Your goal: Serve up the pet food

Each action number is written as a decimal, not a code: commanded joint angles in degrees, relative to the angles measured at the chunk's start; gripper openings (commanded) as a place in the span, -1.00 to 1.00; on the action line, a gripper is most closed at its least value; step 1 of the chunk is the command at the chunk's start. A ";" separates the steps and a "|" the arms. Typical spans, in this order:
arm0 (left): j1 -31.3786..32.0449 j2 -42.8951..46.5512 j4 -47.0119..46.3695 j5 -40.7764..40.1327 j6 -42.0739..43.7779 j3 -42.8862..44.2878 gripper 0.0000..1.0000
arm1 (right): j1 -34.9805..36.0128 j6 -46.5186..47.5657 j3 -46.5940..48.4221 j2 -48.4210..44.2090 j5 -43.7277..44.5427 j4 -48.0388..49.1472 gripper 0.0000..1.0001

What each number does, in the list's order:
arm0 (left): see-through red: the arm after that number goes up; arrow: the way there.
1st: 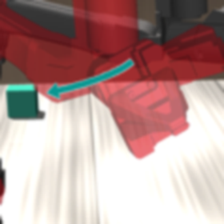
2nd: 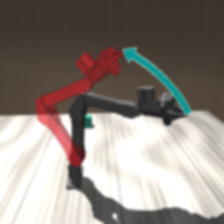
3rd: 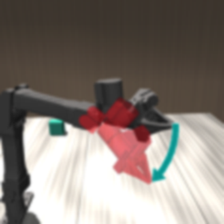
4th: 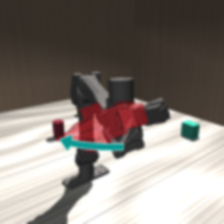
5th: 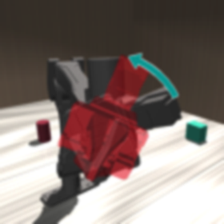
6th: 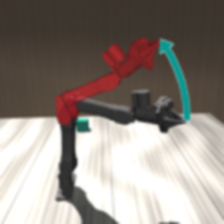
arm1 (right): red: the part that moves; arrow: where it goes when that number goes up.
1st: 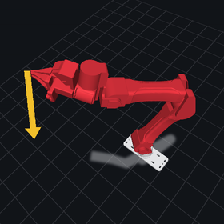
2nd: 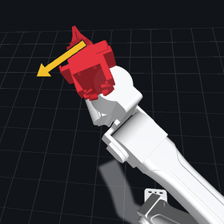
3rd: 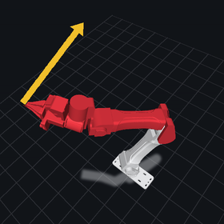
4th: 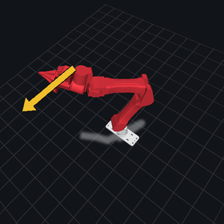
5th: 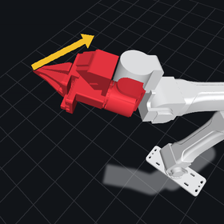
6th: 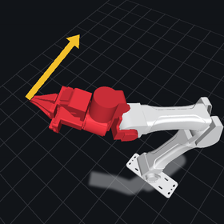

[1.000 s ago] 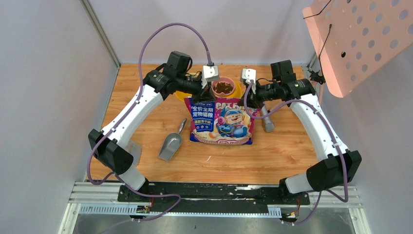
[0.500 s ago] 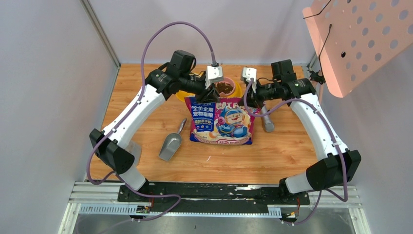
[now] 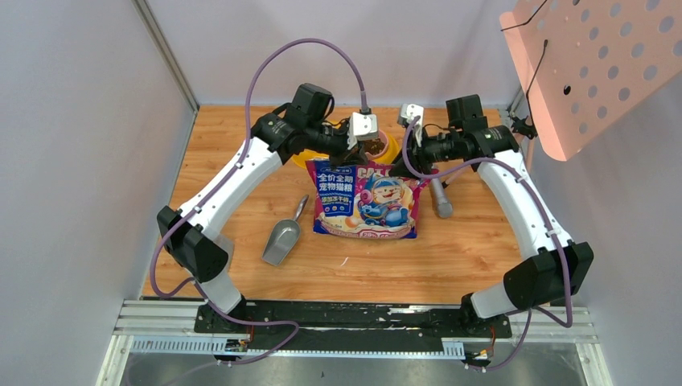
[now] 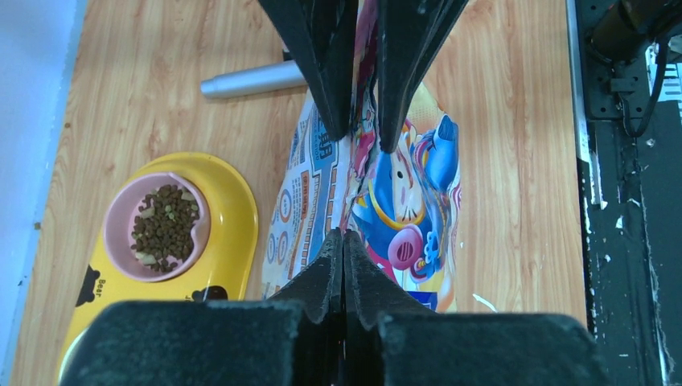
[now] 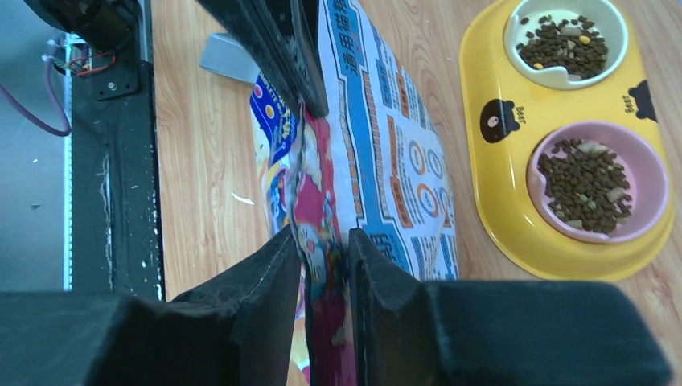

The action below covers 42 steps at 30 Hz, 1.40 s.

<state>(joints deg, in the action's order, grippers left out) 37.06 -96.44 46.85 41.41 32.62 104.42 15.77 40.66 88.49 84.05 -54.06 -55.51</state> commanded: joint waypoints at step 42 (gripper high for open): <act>-2.27 6.46 2.26 -1.11 -0.15 -4.75 -1.00 | 0.83 1.43 3.72 -1.12 7.95 -1.90 -0.34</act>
<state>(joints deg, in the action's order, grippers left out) 35.09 -91.66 47.75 37.45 33.30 98.21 17.93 39.11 92.18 86.30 -49.80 -55.66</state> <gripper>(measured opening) 0.008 0.288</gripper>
